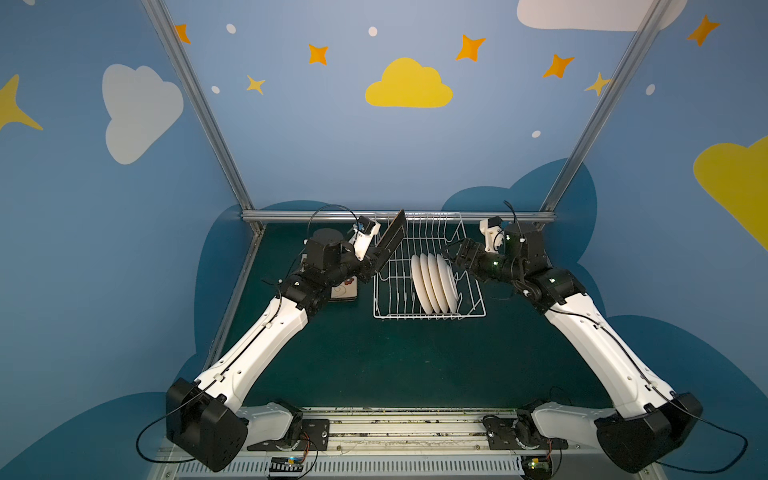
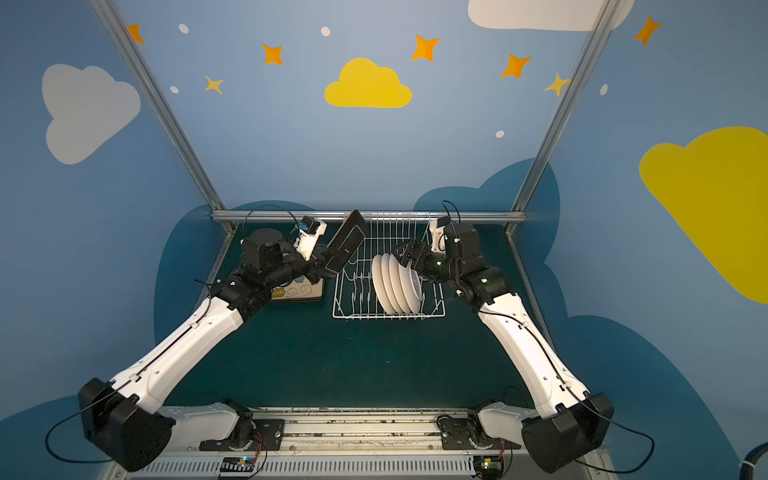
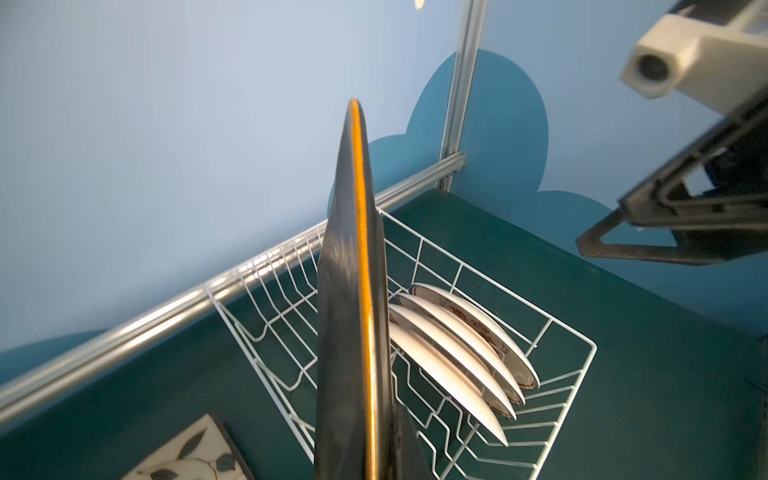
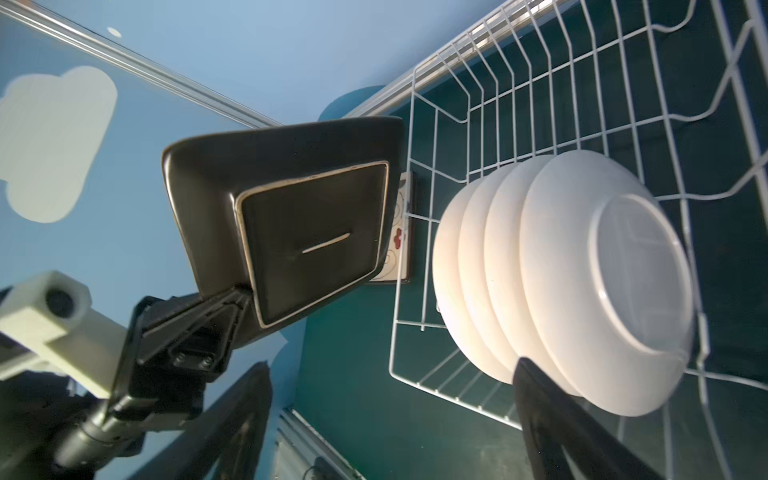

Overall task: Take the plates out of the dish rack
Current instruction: 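Lift the dark square plate up out of the rack with both grippers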

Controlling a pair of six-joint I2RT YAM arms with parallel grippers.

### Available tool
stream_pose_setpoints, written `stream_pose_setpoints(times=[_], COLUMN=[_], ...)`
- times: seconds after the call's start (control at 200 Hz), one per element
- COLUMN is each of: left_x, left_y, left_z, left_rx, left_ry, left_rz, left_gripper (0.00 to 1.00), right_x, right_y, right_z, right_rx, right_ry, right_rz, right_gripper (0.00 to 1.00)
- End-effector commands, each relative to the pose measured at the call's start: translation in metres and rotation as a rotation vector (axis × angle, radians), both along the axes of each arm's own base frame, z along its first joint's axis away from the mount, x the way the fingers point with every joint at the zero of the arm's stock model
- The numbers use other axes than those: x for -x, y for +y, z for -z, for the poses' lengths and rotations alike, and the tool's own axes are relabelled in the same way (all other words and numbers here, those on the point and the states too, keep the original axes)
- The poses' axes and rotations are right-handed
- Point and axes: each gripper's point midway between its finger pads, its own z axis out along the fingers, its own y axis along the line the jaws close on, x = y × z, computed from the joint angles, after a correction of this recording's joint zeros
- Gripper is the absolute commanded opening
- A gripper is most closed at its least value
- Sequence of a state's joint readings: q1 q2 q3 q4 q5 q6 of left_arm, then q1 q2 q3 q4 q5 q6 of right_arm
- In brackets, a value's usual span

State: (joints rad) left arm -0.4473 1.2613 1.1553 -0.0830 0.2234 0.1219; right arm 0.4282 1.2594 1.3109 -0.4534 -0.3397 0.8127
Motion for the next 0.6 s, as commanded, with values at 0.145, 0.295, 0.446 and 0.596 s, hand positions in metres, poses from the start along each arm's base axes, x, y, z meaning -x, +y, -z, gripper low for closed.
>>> stream_pose_setpoints(times=[0.145, 0.295, 0.446, 0.596], left_x=[0.036, 0.046, 0.053, 0.060], left_y=[-0.012, -0.021, -0.024, -0.029], left_z=[-0.094, -0.087, -0.086, -0.083], left_rx=[-0.020, -0.089, -0.122, -0.168], left_ry=[-0.540, -0.621, -0.681, -0.741], left_rz=[0.138, 0.159, 0.161, 0.183], left_gripper=[0.03, 0.03, 0.03, 0.03], right_x=[-0.017, -0.024, -0.026, -0.029], right_y=[0.000, -0.006, 0.000, 0.005], right_z=[-0.028, -0.035, -0.043, -0.044], right_rx=[-0.148, -0.199, -0.227, -0.240], right_ry=[0.059, 0.064, 0.065, 0.081], right_rz=[0.042, 0.064, 0.019, 0.002], right_gripper=[0.90, 0.90, 0.90, 0.90])
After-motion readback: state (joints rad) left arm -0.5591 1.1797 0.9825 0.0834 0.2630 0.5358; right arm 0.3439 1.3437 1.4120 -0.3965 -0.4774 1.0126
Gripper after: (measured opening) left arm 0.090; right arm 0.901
